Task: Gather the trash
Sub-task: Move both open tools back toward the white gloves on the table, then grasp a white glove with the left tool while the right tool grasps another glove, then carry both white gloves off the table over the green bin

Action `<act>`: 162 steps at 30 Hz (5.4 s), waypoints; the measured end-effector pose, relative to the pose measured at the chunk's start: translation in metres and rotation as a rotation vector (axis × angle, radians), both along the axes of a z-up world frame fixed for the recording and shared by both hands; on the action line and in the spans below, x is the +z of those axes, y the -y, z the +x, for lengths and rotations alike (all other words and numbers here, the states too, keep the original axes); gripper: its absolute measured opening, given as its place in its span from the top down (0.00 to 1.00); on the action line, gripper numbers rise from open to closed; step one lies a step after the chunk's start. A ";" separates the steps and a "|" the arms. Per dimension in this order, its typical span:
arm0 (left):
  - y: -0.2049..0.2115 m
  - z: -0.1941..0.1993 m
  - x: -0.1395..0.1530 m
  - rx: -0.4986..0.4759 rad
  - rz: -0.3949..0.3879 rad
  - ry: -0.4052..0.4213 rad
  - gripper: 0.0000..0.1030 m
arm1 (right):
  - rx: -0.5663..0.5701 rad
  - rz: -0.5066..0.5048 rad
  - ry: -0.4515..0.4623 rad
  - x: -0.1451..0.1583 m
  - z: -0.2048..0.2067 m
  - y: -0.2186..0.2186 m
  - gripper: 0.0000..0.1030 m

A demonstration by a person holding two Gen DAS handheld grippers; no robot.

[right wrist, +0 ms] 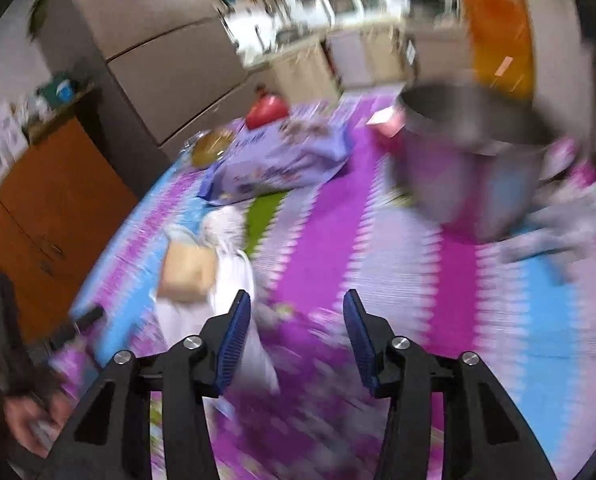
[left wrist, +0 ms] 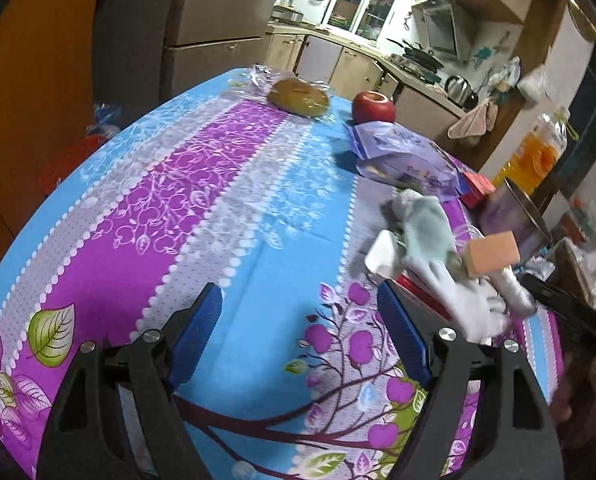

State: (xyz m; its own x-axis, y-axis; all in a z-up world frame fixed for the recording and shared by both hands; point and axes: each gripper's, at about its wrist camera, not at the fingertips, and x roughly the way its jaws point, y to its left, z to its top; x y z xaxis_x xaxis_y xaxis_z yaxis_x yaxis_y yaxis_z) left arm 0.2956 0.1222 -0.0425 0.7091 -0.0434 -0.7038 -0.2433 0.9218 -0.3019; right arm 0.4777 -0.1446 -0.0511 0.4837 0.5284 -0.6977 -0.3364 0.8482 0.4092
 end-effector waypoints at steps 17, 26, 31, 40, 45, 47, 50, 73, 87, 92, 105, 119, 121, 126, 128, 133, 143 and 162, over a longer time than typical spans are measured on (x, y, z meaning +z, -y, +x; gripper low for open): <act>-0.072 -0.030 -0.003 0.133 -0.093 0.028 0.21 | 0.481 -0.142 0.106 0.003 -0.109 -0.092 0.31; -0.006 -0.021 -0.010 -0.225 -0.037 -0.032 0.21 | 0.394 -0.100 0.089 -0.014 -0.131 -0.058 0.31; 0.008 -0.024 -0.013 -0.288 -0.018 -0.050 0.30 | 0.385 -0.076 0.081 -0.027 -0.137 -0.061 0.31; 0.023 -0.066 -0.027 -0.353 0.170 -0.076 0.40 | 0.371 -0.044 0.089 -0.031 -0.151 -0.055 0.31; 0.031 -0.057 -0.026 -0.376 0.144 -0.070 0.41 | 0.333 -0.005 0.066 -0.028 -0.148 -0.054 0.31; 0.034 -0.056 -0.027 -0.376 0.148 -0.062 0.43 | 0.298 0.025 0.039 -0.027 -0.143 -0.050 0.31; 0.032 -0.055 -0.027 -0.373 0.115 -0.051 0.71 | 0.239 0.065 -0.004 -0.028 -0.132 -0.046 0.31; -0.001 -0.073 -0.018 -0.262 0.100 0.035 0.93 | 0.089 -0.122 -0.012 -0.040 -0.082 -0.113 0.55; 0.003 -0.072 -0.016 -0.275 0.127 0.048 0.93 | 0.083 -0.147 0.238 0.006 -0.134 -0.084 0.81; 0.007 -0.073 0.014 -0.267 0.141 0.139 0.97 | 0.062 -0.186 0.314 0.022 -0.155 -0.072 0.81; 0.053 -0.063 0.114 -0.333 0.250 0.344 0.98 | -0.035 -0.182 0.399 0.049 -0.202 -0.022 0.81; 0.152 -0.089 0.124 -0.508 0.198 0.391 0.98 | -0.210 -0.281 0.571 0.091 -0.269 0.048 0.81; 0.166 -0.093 0.124 -0.536 0.193 0.397 0.98 | -0.242 -0.291 0.585 0.096 -0.279 0.063 0.81; 0.206 -0.108 0.123 -0.616 0.163 0.413 0.98 | -0.315 -0.317 0.592 0.104 -0.299 0.097 0.81; 0.220 -0.110 0.123 -0.643 0.150 0.416 0.98 | -0.349 -0.331 0.595 0.108 -0.309 0.114 0.81; 0.259 -0.121 0.125 -0.711 0.129 0.427 0.98 | -0.424 -0.368 0.593 0.117 -0.331 0.151 0.81; 0.340 -0.140 0.131 -0.844 0.105 0.453 0.98 | -0.570 -0.426 0.551 0.125 -0.378 0.229 0.81; 0.480 -0.163 0.139 -1.057 0.086 0.469 0.98 | -0.700 -0.395 0.293 0.114 -0.408 0.384 0.81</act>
